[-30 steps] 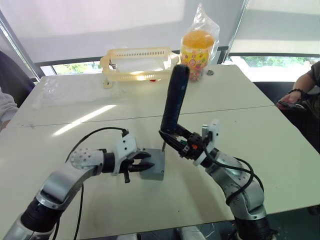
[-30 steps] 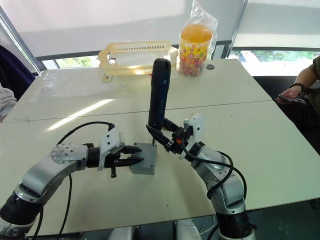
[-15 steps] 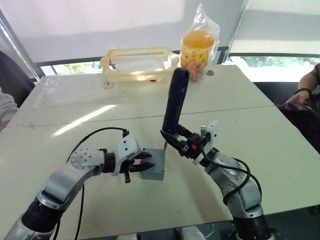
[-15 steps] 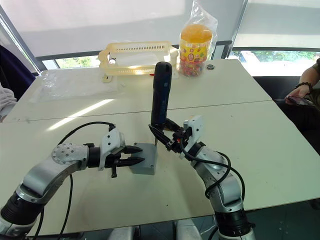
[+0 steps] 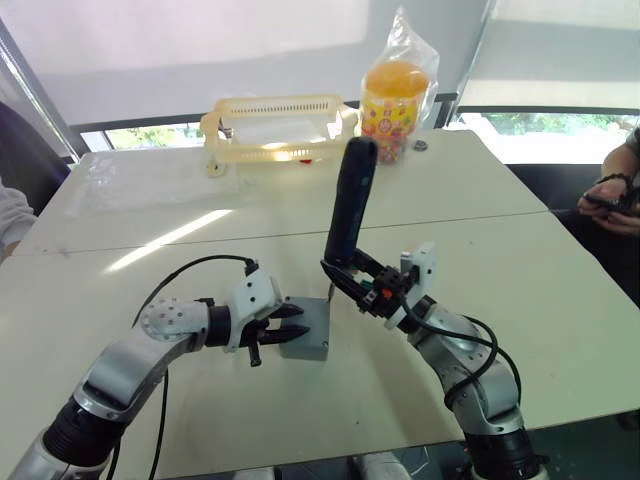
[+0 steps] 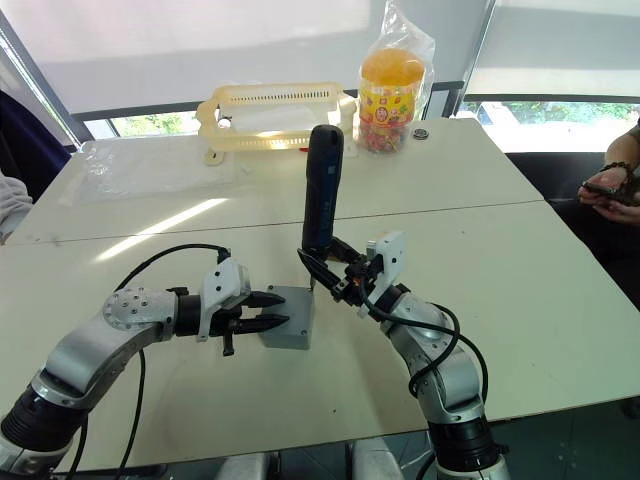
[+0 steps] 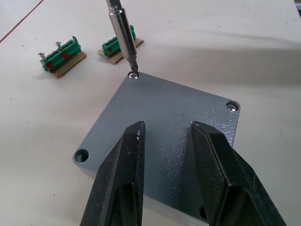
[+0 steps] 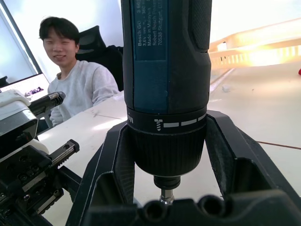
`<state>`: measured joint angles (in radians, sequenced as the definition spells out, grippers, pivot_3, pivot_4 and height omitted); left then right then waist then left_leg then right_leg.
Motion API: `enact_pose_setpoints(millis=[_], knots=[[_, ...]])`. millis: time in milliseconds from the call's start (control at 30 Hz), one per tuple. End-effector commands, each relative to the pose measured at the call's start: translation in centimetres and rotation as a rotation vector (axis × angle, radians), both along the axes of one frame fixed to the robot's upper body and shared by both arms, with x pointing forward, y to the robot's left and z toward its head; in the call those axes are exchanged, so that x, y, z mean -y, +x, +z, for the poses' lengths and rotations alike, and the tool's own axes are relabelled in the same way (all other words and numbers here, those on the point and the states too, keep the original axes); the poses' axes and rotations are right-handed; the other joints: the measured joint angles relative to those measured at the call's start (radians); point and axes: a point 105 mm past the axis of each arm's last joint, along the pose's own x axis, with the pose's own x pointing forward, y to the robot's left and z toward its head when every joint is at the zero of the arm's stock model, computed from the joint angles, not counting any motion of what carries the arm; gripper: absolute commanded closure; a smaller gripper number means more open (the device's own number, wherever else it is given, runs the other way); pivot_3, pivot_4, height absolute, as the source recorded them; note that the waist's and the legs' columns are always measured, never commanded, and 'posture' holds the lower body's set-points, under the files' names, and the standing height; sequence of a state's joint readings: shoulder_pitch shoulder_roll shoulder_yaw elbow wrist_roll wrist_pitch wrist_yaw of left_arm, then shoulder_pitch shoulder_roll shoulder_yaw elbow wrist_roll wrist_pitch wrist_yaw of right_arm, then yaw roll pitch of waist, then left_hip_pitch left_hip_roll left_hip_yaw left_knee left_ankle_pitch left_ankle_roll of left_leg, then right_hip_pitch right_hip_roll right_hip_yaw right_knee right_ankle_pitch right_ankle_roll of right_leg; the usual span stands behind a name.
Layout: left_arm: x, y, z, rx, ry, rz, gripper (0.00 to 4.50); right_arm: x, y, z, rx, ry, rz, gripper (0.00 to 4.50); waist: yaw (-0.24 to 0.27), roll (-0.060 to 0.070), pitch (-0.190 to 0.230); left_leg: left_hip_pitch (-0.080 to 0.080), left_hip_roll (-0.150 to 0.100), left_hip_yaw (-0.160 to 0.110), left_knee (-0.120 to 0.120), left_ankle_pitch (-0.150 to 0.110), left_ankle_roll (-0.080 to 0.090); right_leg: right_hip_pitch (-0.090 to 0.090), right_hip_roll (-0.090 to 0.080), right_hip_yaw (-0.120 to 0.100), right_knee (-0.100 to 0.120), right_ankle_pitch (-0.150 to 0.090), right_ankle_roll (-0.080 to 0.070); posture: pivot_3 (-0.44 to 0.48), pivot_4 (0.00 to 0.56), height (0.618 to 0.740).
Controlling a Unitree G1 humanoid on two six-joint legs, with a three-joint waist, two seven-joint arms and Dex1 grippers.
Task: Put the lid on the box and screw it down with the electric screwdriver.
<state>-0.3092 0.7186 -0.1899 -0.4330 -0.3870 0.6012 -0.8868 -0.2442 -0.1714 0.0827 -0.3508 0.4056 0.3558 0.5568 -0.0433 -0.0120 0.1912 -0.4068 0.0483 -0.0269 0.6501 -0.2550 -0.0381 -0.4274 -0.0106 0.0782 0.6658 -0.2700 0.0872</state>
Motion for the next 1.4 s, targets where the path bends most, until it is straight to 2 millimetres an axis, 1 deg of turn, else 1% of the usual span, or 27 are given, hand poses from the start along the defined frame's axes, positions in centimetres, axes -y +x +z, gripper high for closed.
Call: enact_pose_setpoints(millis=[33, 600, 833, 1100, 1267, 1400], knots=[[-0.1, -0.2, -0.9, -0.03, 0.02, 0.004, 2.98, -0.4, -0.7, 2.4, 0.103, 0.035, 0.024, 2.74, 0.0, 0.0, 0.0, 0.0, 0.0, 0.0, 0.0, 0.0, 0.0, 0.0, 0.0, 0.0, 0.0, 0.0, 0.0, 0.0, 0.15, 0.74], [0.0, -0.1, -1.1, -0.031, 0.022, 0.0, 2.98, -0.8, -0.9, 2.9, 0.116, 0.036, 0.034, 2.74, 0.001, 0.0, 0.0, 0.0, 0.0, 0.0, 0.0, 0.0, 0.0, 0.0, 0.0, 0.0, 0.0, 0.0, 0.0, 0.0, 0.15, 0.74], [0.0, 0.0, -1.1, -0.03, 0.022, 0.007, 2.98, -0.7, -0.9, 2.1, 0.097, 0.018, 0.034, 2.74, 0.0, 0.0, 0.0, 0.0, 0.0, 0.0, 0.0, 0.0, 0.0, 0.0, 0.0, 0.0, 0.0, 0.0, 0.0, 0.0, 0.15, 0.74], [-0.1, 0.1, -1.1, -0.027, 0.023, 0.014, 2.98, -1.1, -1.1, 1.1, 0.075, -0.004, 0.051, 2.74, 0.0, 0.0, 0.0, 0.0, 0.0, 0.0, 0.0, 0.0, 0.0, 0.0, 0.0, 0.0, 0.0, 0.0, 0.0, 0.0, 0.15, 0.74], [-0.2, 0.1, -1.1, -0.025, 0.024, 0.017, 2.98, -1.6, -1.4, 0.0, 0.116, -0.1, 0.076, 2.74, 0.0, 0.0, -0.001, 0.0, 0.0, 0.0, 0.0, 0.0, 0.0, 0.0, 0.0, 0.0, 0.0, 0.0, 0.0, 0.0, 0.15, 0.74], [-0.1, 0.3, -1.2, -0.023, 0.025, 0.021, 2.98, -2.2, -1.9, -1.4, 0.139, -0.184, 0.121, 2.74, 0.0, 0.0, -0.003, 0.001, 0.0, 0.0, 0.0, 0.0, 0.0, 0.001, 0.0, 0.0, 0.0, 0.0, 0.0, 0.0, 0.15, 0.74]])
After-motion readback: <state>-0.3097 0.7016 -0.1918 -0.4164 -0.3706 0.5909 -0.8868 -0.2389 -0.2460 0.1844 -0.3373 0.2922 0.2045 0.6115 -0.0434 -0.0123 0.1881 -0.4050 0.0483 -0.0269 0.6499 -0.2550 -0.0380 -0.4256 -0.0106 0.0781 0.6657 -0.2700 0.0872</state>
